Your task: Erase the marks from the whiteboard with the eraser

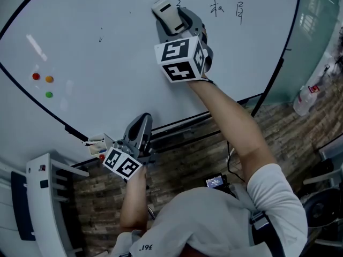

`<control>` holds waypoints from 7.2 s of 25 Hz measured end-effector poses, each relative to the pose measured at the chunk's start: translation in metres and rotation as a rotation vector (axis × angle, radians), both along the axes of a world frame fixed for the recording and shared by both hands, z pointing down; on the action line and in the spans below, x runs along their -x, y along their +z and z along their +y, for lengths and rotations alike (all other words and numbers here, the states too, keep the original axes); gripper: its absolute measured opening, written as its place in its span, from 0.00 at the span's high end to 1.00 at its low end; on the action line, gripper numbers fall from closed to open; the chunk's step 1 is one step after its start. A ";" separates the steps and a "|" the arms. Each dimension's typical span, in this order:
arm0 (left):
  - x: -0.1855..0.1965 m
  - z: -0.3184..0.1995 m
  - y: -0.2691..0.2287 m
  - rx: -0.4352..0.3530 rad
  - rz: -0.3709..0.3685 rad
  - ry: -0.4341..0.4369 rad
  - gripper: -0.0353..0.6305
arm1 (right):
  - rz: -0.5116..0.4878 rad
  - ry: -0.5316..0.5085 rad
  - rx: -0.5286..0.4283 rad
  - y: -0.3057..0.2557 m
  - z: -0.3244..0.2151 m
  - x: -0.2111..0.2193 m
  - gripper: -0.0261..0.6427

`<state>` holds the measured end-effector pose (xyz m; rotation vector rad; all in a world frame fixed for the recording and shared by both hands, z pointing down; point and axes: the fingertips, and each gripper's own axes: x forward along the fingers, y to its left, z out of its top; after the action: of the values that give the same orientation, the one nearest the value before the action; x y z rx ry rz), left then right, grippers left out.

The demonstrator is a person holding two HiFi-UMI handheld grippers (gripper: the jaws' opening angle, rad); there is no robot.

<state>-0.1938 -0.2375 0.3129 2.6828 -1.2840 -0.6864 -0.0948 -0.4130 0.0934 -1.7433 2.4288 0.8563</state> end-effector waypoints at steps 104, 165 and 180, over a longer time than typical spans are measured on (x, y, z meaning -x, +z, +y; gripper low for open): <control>0.102 0.066 0.014 0.022 -0.004 -0.107 0.94 | -0.009 -0.170 0.075 0.027 0.056 0.085 0.58; 0.069 0.040 0.010 0.028 0.004 -0.103 0.94 | 0.507 0.123 -0.233 -0.001 0.040 0.138 0.59; 0.035 0.026 0.007 0.030 -0.007 -0.072 0.94 | 0.428 0.183 -0.201 -0.021 0.013 0.066 0.59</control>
<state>-0.2284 -0.2116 0.3196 2.6290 -1.3878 -0.6609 -0.1604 -0.3998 0.0724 -1.8838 2.3197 1.5813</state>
